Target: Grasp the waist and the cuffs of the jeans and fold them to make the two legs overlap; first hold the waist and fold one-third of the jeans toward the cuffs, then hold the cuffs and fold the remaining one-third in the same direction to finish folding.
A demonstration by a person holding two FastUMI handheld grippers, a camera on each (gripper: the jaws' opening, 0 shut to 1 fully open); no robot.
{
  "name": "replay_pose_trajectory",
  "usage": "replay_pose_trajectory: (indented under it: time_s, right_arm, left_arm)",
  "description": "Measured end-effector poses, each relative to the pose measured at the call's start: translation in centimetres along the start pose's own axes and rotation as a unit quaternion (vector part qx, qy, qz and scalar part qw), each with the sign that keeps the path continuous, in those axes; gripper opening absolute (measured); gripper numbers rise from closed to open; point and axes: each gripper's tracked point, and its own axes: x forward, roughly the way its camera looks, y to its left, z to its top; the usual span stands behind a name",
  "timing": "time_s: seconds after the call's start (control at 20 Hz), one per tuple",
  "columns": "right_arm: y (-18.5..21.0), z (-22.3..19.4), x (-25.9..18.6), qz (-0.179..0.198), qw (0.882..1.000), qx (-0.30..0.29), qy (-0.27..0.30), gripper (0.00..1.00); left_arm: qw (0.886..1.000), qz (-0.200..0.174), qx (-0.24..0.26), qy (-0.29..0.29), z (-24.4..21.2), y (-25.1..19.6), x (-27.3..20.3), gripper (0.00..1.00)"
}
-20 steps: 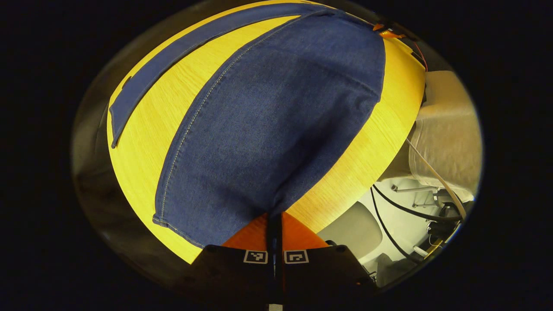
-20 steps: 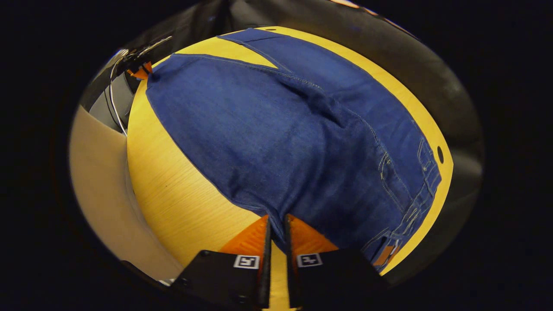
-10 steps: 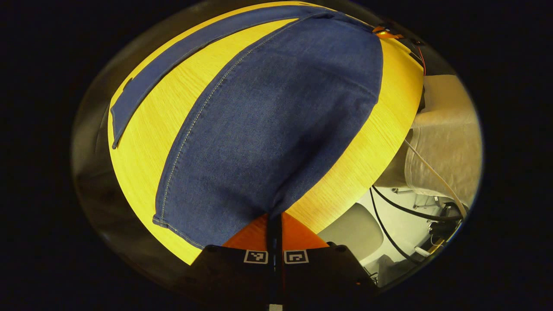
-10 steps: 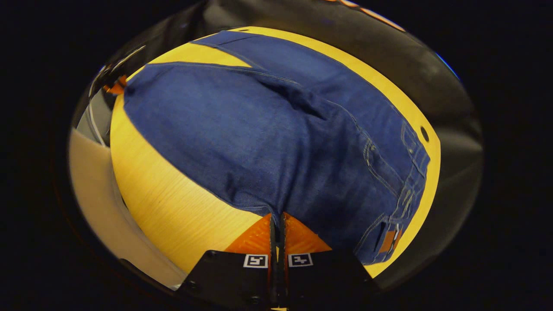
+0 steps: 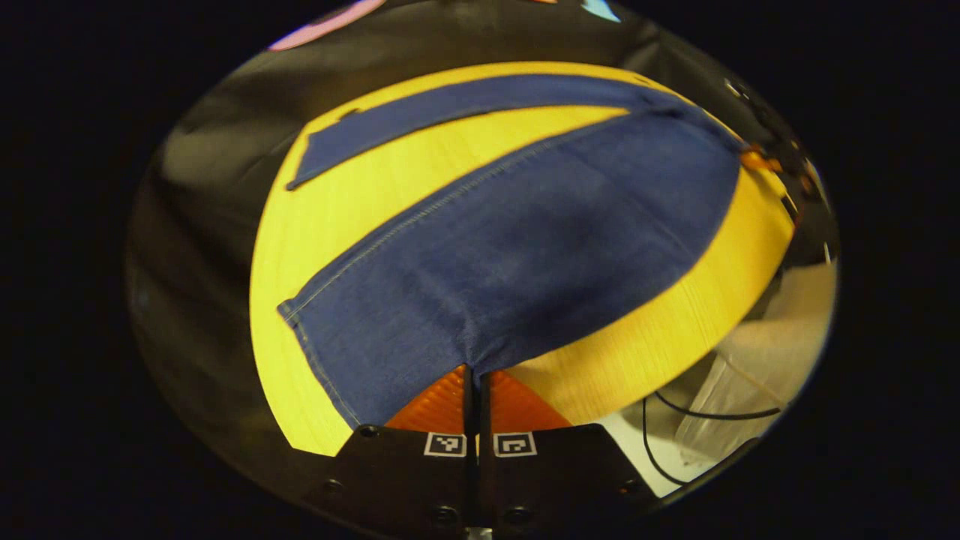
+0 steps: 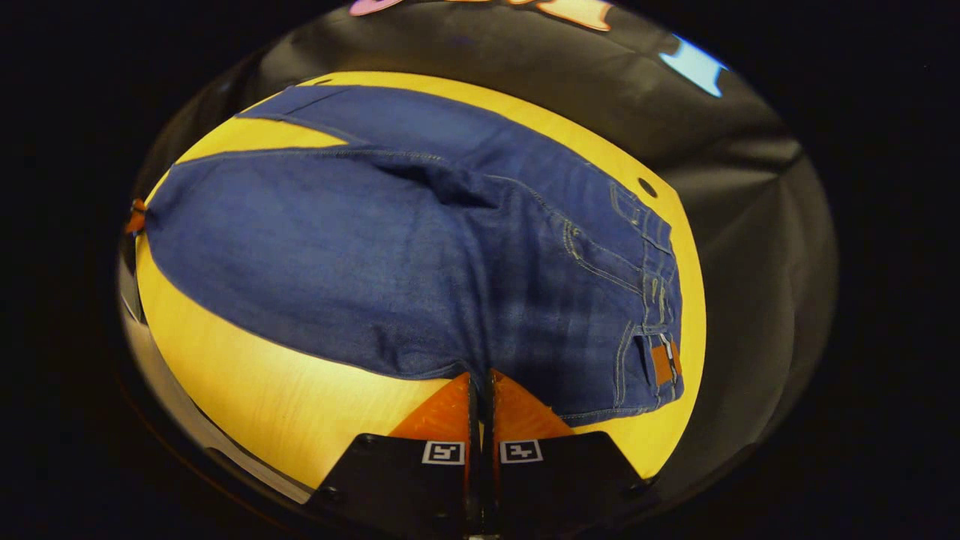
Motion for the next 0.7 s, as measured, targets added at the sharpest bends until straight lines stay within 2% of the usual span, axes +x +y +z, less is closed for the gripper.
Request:
replay_pose_trajectory:
  time_s: [0.1,0.5,0.7]
  right_arm:
    - [-0.6,1.7,-0.3,-0.017,0.999,0.024,-0.018,0.03]
    - [-3.2,12.0,-5.0,-0.065,0.989,0.084,-0.1,0.03]
    - [-5.1,17.3,-4.3,-0.069,0.984,0.11,-0.122,0.02]
  left_arm:
    - [0.998,0.017,-0.039,-0.036,2.0,0.2,-0.6,0.0]
    - [0.982,0.065,-0.088,-0.156,9.4,1.1,-6.9,0.0]
    - [0.976,0.086,-0.074,-0.186,11.5,1.0,-8.6,0.0]
